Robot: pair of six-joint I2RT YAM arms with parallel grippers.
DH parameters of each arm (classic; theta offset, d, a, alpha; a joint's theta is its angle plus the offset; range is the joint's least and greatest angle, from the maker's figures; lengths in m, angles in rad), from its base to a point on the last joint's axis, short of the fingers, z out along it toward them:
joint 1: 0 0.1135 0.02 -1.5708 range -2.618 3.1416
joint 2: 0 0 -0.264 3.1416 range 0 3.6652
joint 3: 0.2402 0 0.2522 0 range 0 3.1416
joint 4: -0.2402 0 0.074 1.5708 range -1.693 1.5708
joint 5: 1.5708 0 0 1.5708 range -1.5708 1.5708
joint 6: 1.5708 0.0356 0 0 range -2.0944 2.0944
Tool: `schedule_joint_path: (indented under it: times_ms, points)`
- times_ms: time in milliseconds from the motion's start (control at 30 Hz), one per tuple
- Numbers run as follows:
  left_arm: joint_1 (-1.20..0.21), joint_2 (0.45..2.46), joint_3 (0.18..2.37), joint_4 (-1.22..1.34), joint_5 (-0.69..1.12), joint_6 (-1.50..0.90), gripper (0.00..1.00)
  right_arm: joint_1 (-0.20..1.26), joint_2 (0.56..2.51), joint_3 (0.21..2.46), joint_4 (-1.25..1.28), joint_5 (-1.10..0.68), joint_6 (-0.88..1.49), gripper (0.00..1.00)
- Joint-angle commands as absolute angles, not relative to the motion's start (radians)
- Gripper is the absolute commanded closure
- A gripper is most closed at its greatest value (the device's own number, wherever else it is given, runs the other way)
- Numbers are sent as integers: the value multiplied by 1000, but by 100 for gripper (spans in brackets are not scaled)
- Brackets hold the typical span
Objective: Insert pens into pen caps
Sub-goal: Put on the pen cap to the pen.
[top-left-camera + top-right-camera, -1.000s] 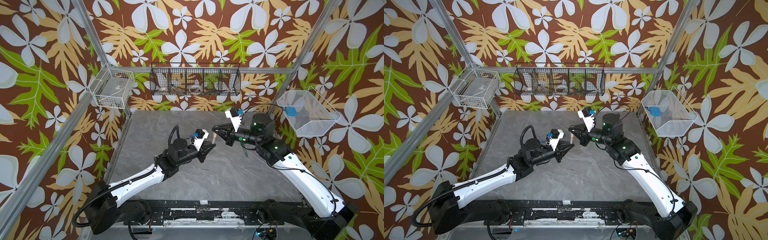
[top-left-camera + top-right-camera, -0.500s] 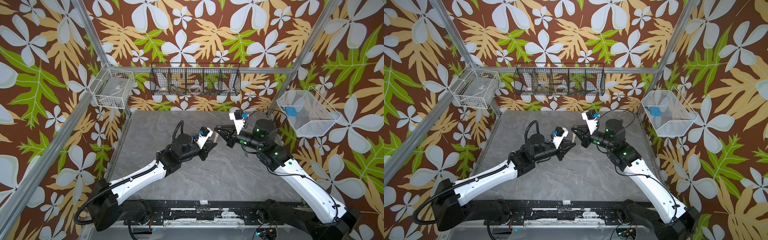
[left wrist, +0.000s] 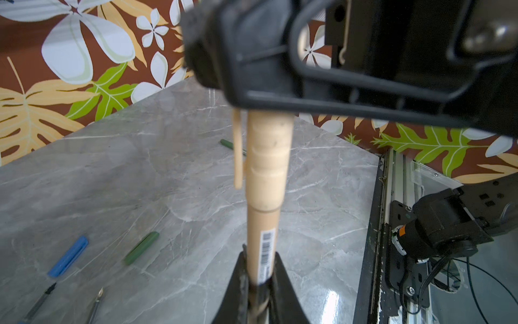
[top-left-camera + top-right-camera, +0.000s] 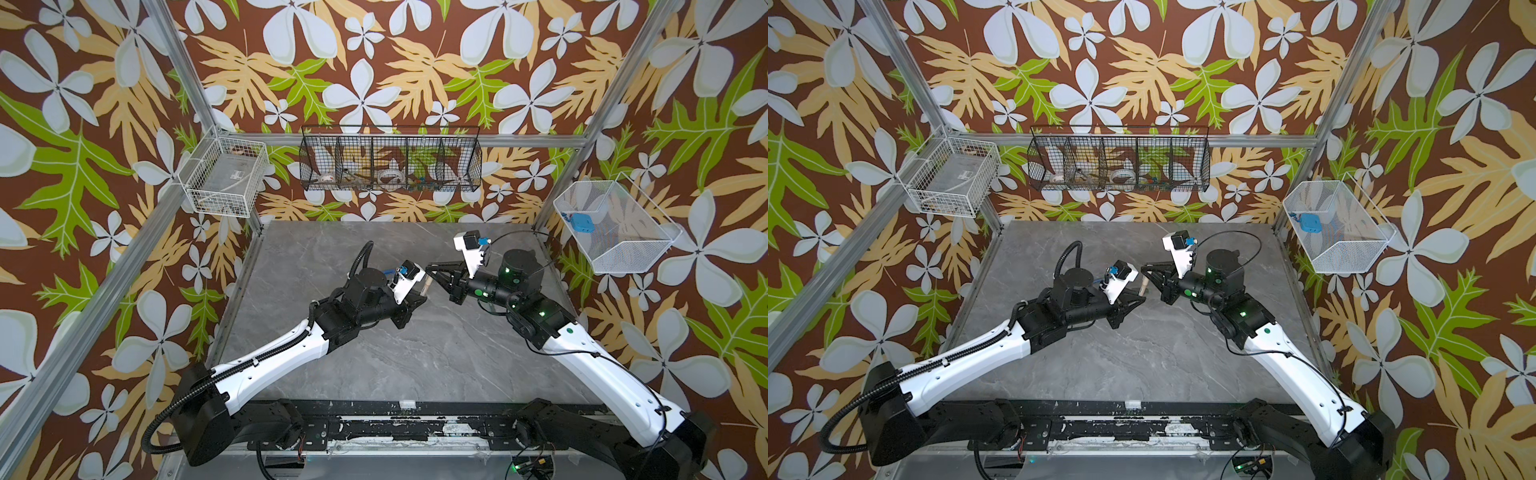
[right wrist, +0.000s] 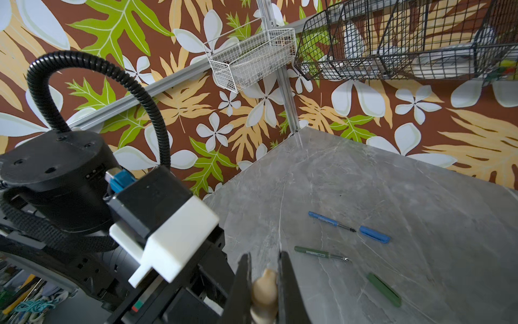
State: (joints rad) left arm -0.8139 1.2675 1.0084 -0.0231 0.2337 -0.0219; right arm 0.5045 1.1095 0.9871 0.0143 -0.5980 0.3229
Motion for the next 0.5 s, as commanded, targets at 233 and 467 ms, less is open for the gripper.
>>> schedule_joint_path:
  times_ms: [233, 467]
  points:
    - [-746, 1214, 1012, 872, 249, -138, 100, 511, 1127, 860, -106, -733, 413, 100]
    - [-706, 1234, 1032, 970, 357, -230, 100, 511, 1128, 798, -17, -759, 469, 100]
